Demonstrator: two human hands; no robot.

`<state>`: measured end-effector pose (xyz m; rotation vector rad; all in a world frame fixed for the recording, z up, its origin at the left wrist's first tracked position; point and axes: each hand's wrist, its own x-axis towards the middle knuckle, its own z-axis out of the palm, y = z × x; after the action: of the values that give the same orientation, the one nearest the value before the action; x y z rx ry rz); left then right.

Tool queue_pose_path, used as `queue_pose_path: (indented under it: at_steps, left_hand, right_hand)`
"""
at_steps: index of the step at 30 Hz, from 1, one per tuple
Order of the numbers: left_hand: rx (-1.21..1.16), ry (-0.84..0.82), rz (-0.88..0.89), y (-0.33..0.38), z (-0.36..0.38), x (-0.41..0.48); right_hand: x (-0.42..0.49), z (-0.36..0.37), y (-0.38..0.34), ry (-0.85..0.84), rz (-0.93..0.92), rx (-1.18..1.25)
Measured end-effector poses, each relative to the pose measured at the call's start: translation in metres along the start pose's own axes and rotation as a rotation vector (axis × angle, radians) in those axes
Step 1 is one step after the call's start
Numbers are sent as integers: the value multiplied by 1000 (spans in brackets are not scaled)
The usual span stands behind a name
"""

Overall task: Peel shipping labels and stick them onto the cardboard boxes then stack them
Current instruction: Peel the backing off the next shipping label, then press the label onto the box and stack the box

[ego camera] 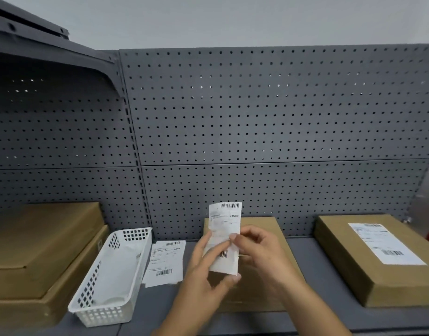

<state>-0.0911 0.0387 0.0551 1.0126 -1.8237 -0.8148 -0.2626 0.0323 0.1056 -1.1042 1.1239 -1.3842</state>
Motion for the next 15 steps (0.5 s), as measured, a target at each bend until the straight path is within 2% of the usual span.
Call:
queue_pose_path:
  at_steps: [3,9,12,15]
  left_hand:
    - [-71,-163,-46,1,1,3]
    - [-592,20,-275,20,8,23]
    - [-624,51,-300,26,11,33]
    - [-534,105,-310,24,13,40]
  right_hand:
    - [-3,-17,-5,9,-37,1]
    - [-5,-47,-12,-64,-52,55]
    - [-4,-59,-14,-109,-89,1]
    - [0,-72,-12,-103,-117,-156]
